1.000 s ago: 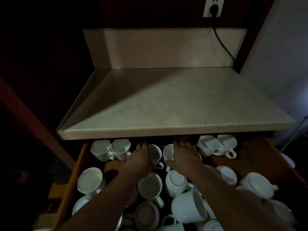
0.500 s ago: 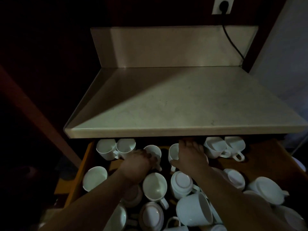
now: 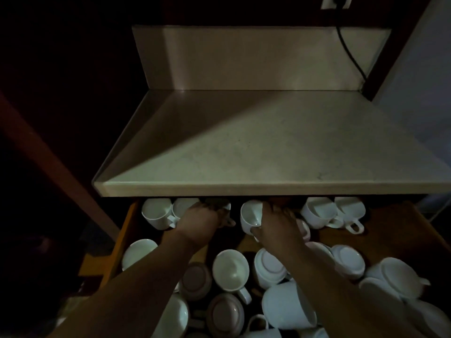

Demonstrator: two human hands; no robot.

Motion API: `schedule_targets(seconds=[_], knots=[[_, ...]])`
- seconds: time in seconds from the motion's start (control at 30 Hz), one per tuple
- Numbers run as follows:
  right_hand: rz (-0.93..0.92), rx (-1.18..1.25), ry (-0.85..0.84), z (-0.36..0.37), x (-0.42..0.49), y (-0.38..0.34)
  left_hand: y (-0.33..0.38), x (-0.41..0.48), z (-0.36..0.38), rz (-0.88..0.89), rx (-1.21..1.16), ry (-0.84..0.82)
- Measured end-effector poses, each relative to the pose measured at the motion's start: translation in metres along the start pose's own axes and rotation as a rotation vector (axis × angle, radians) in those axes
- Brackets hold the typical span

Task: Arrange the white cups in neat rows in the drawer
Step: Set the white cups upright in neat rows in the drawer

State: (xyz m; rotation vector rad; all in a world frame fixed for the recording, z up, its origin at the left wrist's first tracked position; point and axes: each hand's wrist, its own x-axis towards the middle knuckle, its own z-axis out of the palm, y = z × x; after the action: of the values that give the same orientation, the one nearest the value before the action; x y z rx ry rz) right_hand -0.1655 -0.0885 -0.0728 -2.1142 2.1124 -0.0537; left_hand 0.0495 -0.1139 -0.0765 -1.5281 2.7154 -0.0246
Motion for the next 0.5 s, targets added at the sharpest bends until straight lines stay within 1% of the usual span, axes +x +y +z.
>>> schedule_targets(seconds=[0.1,0.17,0.37,0.5], knots=[[0.035,0.115,-0.074,-0.002,0.007,-0.006,-0.002,0.002,0.005,-0.002,0.034,0.055],[0.048,0.172,-0.095,-0.003,0.013,-0.012,-0.003,0.000,0.005,0.014,0.036,0.033],[0.061,0.146,-0.088,0.006,0.018,-0.025,-0.007,-0.006,0.004,0.052,0.078,0.104],[0.052,0.142,-0.082,0.006,0.017,-0.022,-0.007,-0.004,0.008,0.031,0.043,0.088]])
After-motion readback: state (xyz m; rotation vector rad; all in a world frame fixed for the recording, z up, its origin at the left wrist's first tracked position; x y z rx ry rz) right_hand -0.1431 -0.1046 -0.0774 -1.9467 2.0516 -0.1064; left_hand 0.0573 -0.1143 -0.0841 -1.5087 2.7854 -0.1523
